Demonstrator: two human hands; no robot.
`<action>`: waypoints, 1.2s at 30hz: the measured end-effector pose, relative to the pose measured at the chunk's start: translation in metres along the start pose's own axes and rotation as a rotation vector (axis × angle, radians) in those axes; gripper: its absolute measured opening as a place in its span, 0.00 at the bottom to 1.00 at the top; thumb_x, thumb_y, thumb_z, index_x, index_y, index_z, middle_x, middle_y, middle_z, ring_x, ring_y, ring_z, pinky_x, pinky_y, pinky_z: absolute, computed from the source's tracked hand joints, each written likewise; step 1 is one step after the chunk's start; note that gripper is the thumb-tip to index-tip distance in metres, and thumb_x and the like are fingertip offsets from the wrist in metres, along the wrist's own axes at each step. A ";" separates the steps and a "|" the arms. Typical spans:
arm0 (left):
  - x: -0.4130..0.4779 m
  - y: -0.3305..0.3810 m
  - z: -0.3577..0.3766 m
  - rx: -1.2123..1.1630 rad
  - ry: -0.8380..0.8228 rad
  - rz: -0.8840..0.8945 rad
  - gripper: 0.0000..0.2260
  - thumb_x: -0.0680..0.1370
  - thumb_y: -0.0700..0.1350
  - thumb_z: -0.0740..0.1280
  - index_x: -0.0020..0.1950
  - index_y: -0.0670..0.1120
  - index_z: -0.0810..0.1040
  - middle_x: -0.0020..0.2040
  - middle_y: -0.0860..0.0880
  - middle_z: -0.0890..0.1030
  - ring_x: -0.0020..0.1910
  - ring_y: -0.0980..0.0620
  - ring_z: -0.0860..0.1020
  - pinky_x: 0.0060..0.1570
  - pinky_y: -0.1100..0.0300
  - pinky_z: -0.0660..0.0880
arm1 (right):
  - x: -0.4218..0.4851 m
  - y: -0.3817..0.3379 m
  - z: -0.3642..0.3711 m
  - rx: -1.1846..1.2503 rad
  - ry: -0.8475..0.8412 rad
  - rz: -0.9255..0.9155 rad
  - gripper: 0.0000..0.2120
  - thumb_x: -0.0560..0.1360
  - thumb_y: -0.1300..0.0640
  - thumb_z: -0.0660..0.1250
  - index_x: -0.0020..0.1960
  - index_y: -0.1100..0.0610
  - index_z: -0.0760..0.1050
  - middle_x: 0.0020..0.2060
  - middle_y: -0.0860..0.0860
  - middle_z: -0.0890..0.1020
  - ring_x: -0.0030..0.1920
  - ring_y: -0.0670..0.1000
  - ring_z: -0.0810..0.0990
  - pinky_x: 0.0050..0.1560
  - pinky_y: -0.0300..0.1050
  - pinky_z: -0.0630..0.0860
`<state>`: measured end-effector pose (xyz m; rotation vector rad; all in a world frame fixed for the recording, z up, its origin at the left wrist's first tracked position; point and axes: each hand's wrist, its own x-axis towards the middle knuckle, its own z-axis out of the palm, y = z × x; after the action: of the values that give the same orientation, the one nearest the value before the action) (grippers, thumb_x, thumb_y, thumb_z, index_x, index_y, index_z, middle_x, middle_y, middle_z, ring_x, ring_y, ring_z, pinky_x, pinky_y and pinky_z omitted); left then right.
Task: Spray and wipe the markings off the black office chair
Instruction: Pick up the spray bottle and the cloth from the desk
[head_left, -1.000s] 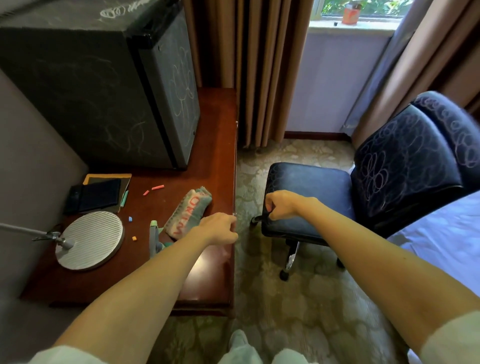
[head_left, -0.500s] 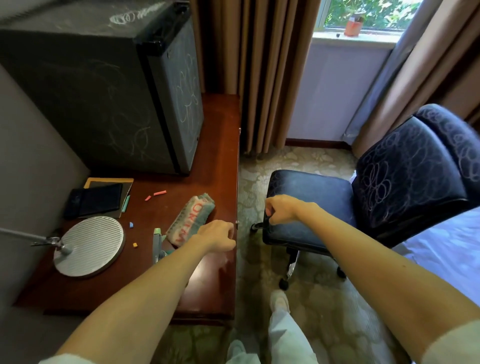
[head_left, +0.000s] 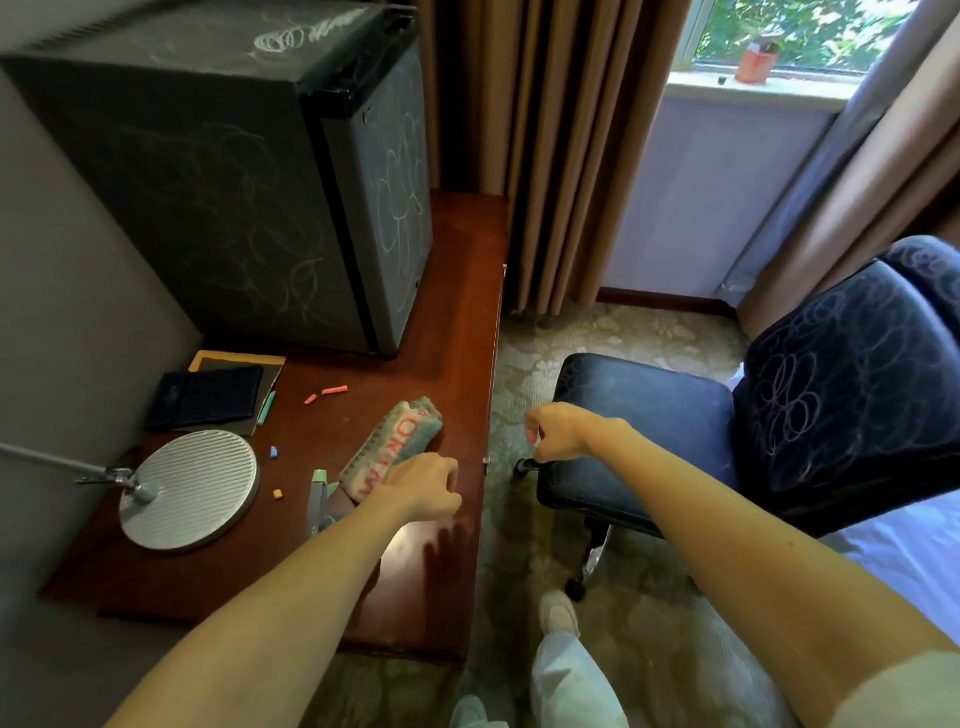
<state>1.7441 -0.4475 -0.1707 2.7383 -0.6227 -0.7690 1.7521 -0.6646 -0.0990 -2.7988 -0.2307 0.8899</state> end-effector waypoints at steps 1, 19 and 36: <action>0.001 0.000 0.001 0.002 0.013 -0.005 0.05 0.74 0.48 0.64 0.45 0.47 0.72 0.45 0.48 0.74 0.44 0.47 0.75 0.38 0.54 0.69 | 0.004 -0.001 -0.001 -0.017 -0.011 -0.006 0.16 0.74 0.63 0.64 0.60 0.69 0.73 0.57 0.66 0.77 0.44 0.59 0.72 0.54 0.59 0.74; 0.018 -0.024 0.006 -0.291 0.156 -0.452 0.04 0.72 0.49 0.65 0.45 0.53 0.74 0.54 0.48 0.76 0.54 0.45 0.76 0.53 0.52 0.75 | 0.136 -0.049 -0.038 -0.321 -0.100 -0.390 0.27 0.76 0.56 0.66 0.72 0.60 0.62 0.66 0.59 0.70 0.67 0.60 0.69 0.64 0.48 0.68; -0.057 -0.010 0.114 -0.738 0.490 -1.133 0.10 0.75 0.52 0.65 0.38 0.49 0.71 0.40 0.54 0.76 0.41 0.54 0.75 0.41 0.57 0.73 | 0.189 -0.127 0.034 -0.783 -0.131 -0.818 0.29 0.73 0.52 0.67 0.72 0.50 0.62 0.67 0.55 0.65 0.67 0.59 0.63 0.64 0.58 0.70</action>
<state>1.6421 -0.4240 -0.2438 2.1973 1.1585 -0.3141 1.8733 -0.4982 -0.2015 -2.7414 -1.9218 0.8567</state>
